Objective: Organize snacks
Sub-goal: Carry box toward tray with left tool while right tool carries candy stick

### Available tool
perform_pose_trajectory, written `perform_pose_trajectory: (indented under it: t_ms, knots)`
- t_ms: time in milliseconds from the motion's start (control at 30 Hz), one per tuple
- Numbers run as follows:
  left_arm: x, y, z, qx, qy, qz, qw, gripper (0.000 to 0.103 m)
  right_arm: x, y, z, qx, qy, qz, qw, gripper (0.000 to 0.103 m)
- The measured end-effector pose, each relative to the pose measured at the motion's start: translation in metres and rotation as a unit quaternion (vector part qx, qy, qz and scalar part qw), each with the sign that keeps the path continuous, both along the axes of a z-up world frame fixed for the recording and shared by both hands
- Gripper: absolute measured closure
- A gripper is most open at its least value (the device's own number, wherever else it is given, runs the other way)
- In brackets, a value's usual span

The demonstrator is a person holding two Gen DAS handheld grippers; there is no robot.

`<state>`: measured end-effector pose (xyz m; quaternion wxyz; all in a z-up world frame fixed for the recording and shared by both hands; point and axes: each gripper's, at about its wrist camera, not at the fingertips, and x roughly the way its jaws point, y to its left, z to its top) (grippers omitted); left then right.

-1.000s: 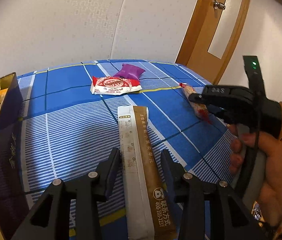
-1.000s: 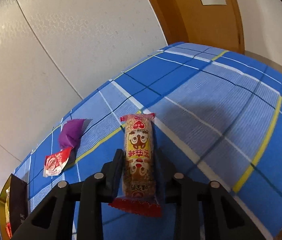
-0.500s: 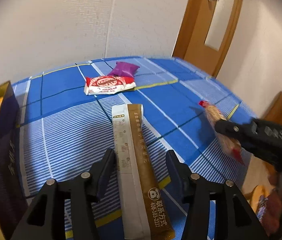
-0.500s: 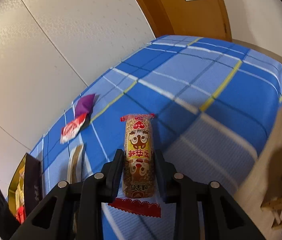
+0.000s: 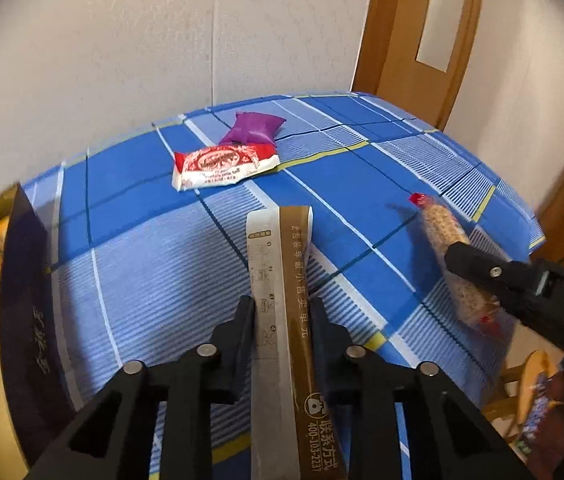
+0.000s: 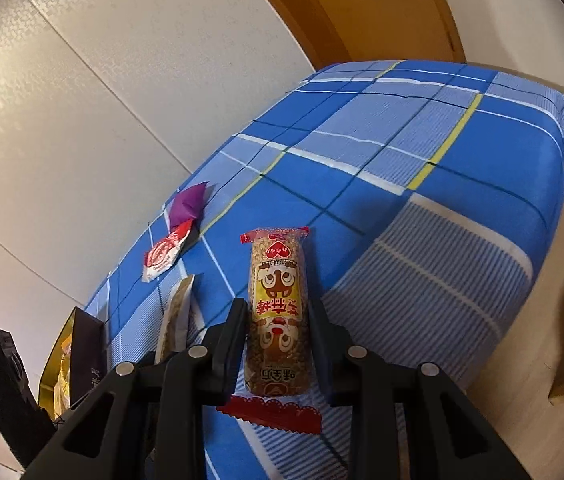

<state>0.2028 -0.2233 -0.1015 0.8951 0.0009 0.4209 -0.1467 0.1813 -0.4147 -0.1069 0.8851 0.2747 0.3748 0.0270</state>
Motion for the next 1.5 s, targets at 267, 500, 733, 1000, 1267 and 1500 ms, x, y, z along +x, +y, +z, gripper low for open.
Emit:
perform_pose_trajectory:
  t_ms: [267, 500, 733, 1000, 1267, 1500]
  knots:
    - [-0.037, 0.022, 0.039, -0.081, -0.023, -0.010, 0.9964, 0.079, -0.005, 0.009, 0.007, -0.015, -0.026, 0.009, 1.000, 0.072]
    - [-0.062, 0.087, 0.084, -0.115, -0.051, 0.014, 0.9919, 0.078, -0.008, 0.027, 0.017, -0.025, -0.051, 0.030, 0.998, 0.072]
    - [-0.050, 0.153, 0.081, -0.023, -0.033, 0.016, 0.9991, 0.078, -0.009, 0.051, 0.027, -0.025, -0.078, 0.057, 0.995, 0.072]
    - [-0.055, 0.215, 0.035, -0.052, 0.046, 0.089, 0.9937, 0.078, -0.014, 0.084, 0.043, -0.009, -0.123, 0.107, 0.987, 0.072]
    - [-0.058, 0.233, 0.017, -0.043, 0.070, 0.115, 0.9899, 0.078, -0.022, 0.151, 0.050, -0.046, -0.145, 0.208, 0.966, 0.072]
    - [-0.061, 0.264, 0.015, -0.044, 0.102, 0.190, 0.9754, 0.078, -0.033, 0.206, 0.049, -0.066, -0.143, 0.291, 0.943, 0.072]
